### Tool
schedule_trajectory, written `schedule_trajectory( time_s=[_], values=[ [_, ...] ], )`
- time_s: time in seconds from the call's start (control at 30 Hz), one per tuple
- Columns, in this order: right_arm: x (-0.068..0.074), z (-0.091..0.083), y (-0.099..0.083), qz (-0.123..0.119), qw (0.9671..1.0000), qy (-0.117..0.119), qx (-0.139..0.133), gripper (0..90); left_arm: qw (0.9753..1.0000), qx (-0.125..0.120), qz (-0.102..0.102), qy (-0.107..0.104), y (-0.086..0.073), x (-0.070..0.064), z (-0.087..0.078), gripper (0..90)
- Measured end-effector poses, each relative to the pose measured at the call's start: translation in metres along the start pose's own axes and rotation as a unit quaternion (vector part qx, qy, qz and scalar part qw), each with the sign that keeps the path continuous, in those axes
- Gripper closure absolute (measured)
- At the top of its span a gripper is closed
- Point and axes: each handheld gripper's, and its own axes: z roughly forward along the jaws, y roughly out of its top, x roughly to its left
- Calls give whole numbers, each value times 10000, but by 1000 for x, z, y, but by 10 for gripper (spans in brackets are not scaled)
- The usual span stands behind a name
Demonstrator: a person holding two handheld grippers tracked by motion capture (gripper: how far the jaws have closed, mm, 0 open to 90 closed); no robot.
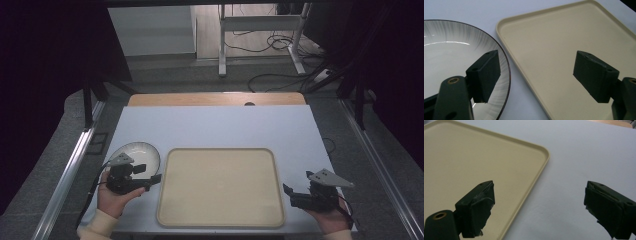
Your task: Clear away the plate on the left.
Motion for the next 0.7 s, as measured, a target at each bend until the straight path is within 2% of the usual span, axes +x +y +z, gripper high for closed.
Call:
schedule_trajectory(
  time_s=[0.7],
  values=[
    [2, 1, 3, 46, 10000, 58, -21, 126, 10000, 81, 42, -3, -2, -2, 0, 213]
  ],
)
